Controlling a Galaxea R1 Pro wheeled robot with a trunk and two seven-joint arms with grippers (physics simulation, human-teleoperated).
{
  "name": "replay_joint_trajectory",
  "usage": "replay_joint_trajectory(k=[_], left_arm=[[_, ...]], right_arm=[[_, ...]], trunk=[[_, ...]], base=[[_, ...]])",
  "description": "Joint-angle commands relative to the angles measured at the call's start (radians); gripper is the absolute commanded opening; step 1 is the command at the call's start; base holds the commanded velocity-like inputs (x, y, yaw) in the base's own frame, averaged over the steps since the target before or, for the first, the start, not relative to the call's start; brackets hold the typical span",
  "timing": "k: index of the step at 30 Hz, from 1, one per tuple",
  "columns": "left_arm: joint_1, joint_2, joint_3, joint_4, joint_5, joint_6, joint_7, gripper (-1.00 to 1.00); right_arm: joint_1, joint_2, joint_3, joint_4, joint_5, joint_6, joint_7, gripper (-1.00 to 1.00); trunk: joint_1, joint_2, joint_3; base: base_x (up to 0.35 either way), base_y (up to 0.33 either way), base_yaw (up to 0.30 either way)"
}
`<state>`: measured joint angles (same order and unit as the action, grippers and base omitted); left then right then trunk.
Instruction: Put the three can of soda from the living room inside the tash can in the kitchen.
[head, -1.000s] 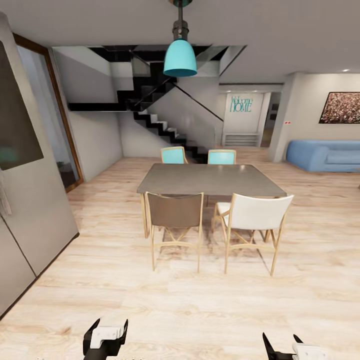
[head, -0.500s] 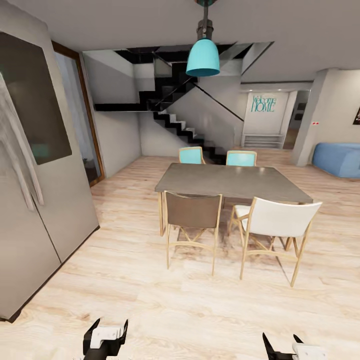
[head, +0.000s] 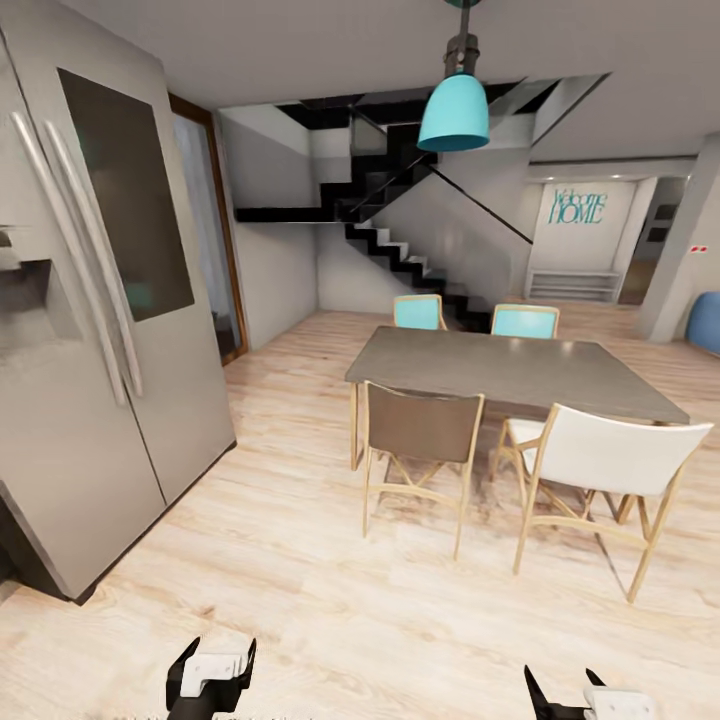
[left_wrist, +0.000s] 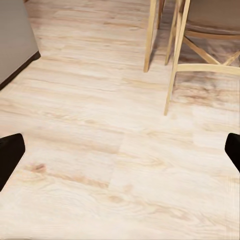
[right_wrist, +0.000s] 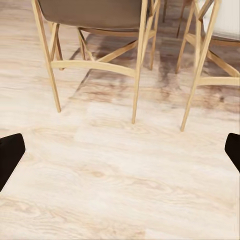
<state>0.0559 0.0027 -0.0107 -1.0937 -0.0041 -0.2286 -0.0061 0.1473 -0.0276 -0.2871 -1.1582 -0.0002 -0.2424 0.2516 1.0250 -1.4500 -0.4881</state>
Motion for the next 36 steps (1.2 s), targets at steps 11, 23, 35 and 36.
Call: replay_joint_trajectory(k=[11,23,35,36], left_arm=[[0.0,0.0,0.0,0.0,-0.001,0.0,0.0,1.0],[0.0,0.0,0.0,0.0,0.0,0.0,0.0,1.0],[0.0,0.0,0.0,0.0,0.001,0.0,0.0,1.0],[0.0,0.0,0.0,0.0,0.001,0.0,0.0,1.0]], right_arm=[[0.0,0.0,0.0,0.0,0.001,0.0,0.0,1.0],[0.0,0.0,0.001,0.0,0.002,0.0,0.0,1.0],[-0.001,0.0,0.002,0.0,-0.001,0.0,0.001,1.0],[-0.001,0.0,0.006,0.0,-0.001,0.0,0.001,1.0]], trunk=[[0.0,0.0,0.0],[0.0,0.0,0.0],[0.0,0.0,0.0],[0.0,0.0,0.0]], base=[[0.0,0.0,0.245],[0.0,0.0,0.245],[0.0,0.0,0.243],[0.0,0.0,0.159]])
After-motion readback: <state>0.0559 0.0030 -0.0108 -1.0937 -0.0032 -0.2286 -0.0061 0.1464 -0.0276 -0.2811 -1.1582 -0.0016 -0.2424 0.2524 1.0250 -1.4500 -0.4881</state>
